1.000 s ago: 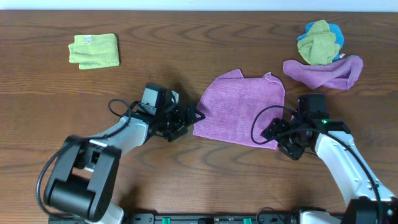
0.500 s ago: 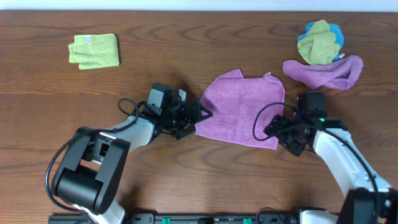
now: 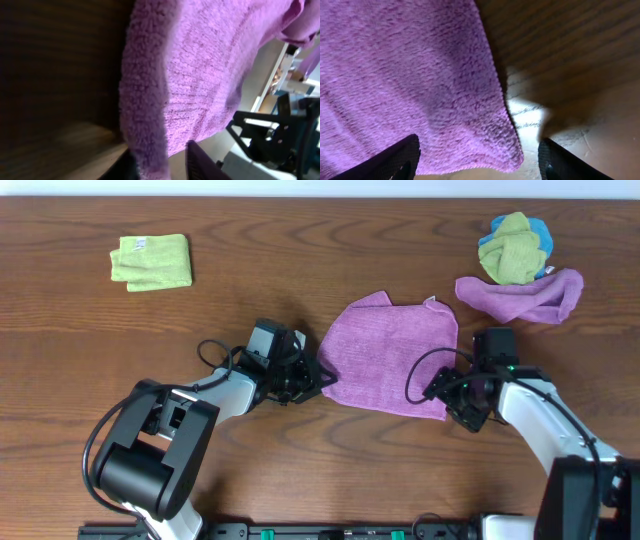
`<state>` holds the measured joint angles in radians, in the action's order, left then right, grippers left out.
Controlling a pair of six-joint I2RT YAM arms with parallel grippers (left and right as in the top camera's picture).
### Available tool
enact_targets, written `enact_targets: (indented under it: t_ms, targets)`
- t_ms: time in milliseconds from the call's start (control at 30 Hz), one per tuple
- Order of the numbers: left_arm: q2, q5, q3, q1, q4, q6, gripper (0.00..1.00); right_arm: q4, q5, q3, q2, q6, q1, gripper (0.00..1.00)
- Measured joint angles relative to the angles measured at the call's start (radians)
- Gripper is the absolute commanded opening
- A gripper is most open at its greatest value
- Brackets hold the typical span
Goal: Fold the cloth
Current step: 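Grasp the near corners of the cloth with both grippers, then lift the near edge with both grippers and fold it toward the far edge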
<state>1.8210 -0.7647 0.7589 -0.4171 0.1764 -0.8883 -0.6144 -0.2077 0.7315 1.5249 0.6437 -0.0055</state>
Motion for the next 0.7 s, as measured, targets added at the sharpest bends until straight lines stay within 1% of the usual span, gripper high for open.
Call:
enact_targets:
  t_ms: [67, 300, 367, 400, 433, 467, 533, 700]
  targets:
    - [0.000, 0.005, 0.000, 0.000, 0.000, -0.001, 0.06, 0.018, 0.004, 0.000, 0.015, 0.001, 0.000, 0.72]
    - [0.001, 0.002, 0.000, 0.000, 0.032, 0.002, 0.06, 0.072, 0.004, 0.012, 0.047, 0.010, 0.000, 0.57]
    - [0.001, -0.002, 0.000, 0.000, 0.039, 0.002, 0.06, 0.090, -0.003, 0.025, 0.066, 0.014, 0.000, 0.48]
    - [0.001, -0.004, 0.000, 0.000, 0.040, 0.002, 0.06, 0.103, -0.008, 0.028, 0.074, 0.016, 0.000, 0.43]
    - [0.001, -0.006, 0.000, 0.000, 0.040, 0.002, 0.06, 0.116, -0.016, 0.033, 0.084, 0.020, -0.001, 0.33]
    - [0.001, -0.008, 0.000, 0.000, 0.042, 0.002, 0.06, 0.126, -0.024, 0.036, 0.092, 0.019, -0.002, 0.21]
    - [0.001, -0.012, 0.000, 0.002, 0.043, 0.002, 0.06, 0.159, -0.034, 0.038, 0.111, 0.019, -0.003, 0.01]
    - [0.001, -0.030, -0.001, 0.034, 0.099, 0.002, 0.06, 0.283, -0.105, 0.026, 0.138, 0.025, -0.006, 0.01]
